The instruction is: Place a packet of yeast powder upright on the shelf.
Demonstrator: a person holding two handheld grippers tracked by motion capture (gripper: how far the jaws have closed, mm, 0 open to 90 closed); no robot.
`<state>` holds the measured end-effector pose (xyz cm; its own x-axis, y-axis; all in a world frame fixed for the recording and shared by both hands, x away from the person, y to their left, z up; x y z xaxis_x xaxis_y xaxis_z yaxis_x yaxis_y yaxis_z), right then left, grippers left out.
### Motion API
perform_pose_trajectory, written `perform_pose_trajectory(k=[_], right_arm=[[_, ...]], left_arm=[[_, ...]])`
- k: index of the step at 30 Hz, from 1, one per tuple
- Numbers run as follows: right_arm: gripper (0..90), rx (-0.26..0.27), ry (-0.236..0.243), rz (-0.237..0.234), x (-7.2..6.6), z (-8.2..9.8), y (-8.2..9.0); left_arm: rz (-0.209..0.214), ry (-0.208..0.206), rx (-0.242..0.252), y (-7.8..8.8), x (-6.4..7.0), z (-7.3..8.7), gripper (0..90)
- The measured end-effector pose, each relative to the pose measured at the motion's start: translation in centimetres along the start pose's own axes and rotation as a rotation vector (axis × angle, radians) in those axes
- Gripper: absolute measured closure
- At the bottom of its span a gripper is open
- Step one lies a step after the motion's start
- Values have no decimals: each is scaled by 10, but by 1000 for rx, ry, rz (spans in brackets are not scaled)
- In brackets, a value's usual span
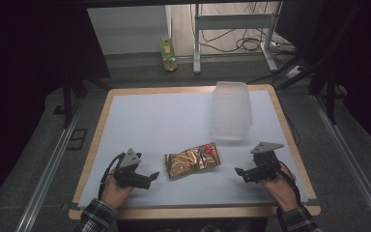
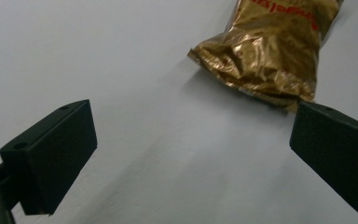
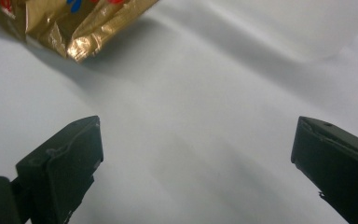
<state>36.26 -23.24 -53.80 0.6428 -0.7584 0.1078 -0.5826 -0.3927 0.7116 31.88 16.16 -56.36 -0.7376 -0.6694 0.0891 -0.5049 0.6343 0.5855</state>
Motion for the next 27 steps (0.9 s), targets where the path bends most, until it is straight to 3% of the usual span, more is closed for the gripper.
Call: perform_pose_trajectory(k=[6,10,27], right_arm=[[23,23,16,-37,-3,-3,-5],[23,33,36,-40,-5,-4,-6],[24,42,58,-51,-8,-5,-7]], left_arm=[[-8,-31,-41,-5,4,1,0],[0,4,-27,-3,1,3,0],[14,47,-30,-1,0,-1,0]])
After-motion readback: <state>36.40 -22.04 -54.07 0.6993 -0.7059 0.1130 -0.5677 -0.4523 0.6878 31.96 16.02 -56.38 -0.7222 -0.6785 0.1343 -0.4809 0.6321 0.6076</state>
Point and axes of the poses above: each handheld gripper's, and its own axes: y roughly backward along the jaws, z roughly out of its underside, x roughly to its right, the point moved 5 cm from there along -y, roughly forward along the jaws, and after that the axes turned 7 degrees about z, right-handed, at the moved point
